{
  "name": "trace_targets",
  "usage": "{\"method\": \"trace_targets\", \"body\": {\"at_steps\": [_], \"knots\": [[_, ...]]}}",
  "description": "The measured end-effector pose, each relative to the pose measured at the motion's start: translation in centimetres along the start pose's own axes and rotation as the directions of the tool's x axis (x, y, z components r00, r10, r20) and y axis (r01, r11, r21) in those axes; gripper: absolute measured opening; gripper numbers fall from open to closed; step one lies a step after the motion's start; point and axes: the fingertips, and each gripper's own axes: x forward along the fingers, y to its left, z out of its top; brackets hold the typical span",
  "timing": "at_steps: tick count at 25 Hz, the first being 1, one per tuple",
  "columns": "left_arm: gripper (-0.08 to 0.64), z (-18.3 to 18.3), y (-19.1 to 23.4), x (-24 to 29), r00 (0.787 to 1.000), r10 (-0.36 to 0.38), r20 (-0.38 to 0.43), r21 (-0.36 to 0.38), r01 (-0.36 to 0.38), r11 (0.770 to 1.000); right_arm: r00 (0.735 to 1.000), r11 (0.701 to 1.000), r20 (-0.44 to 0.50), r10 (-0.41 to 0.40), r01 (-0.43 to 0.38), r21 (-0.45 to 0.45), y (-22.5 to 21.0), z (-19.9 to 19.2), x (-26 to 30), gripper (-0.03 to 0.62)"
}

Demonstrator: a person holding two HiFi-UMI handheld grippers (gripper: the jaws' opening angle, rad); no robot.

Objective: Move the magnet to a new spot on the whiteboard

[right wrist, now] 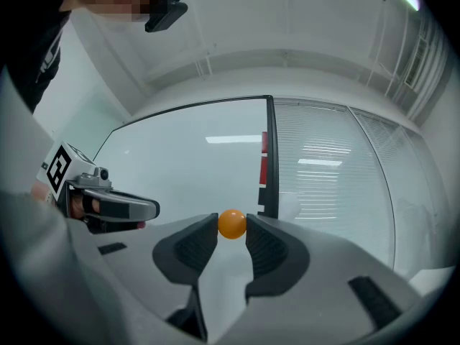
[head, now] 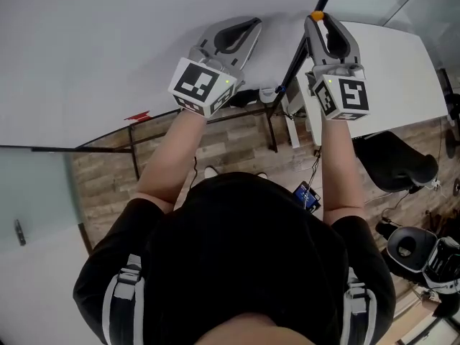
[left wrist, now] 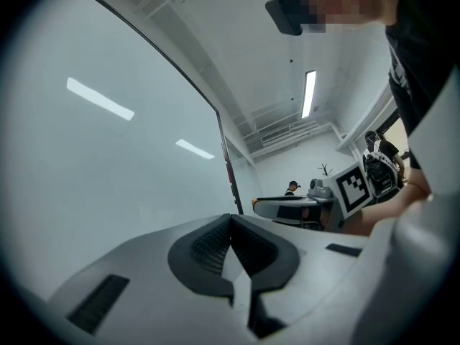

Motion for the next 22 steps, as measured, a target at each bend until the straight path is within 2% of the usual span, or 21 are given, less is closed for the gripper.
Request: {"method": "trace_targets", "body": {"at_steps": [6,11,14,22], "knots": [[0.005,1.2,-0.8,2.8,1.000,0.010,0.025,0.018,-0.011,1.000,1.000,1.000,0.014,0.010,-0.010,0.014,-1.2,0.1,1.6,0.120],[0.005,1.7,-0.8,2.8,0.999,0.022,0.034,0.034,-0.024,0.999,1.000,1.000,0.008,0.008,-0.008,0.012,-1.0,0.1,2.2,0.120],[0.005,1.9,-0.8,2.6,0.999,0.020,0.036,0.020,-0.021,1.000,1.000,1.000,0.011,0.012,-0.012,0.008,-0.9,0.3,2.3,0.120],[0.005,2.0,-1.5,2.6,0.999,0.001,0.039,0.016,-0.002,1.000,1.000,0.997,0.001,-0.021,0.021,-0.079,-0.2,0.7,2.1,0.121]]}}
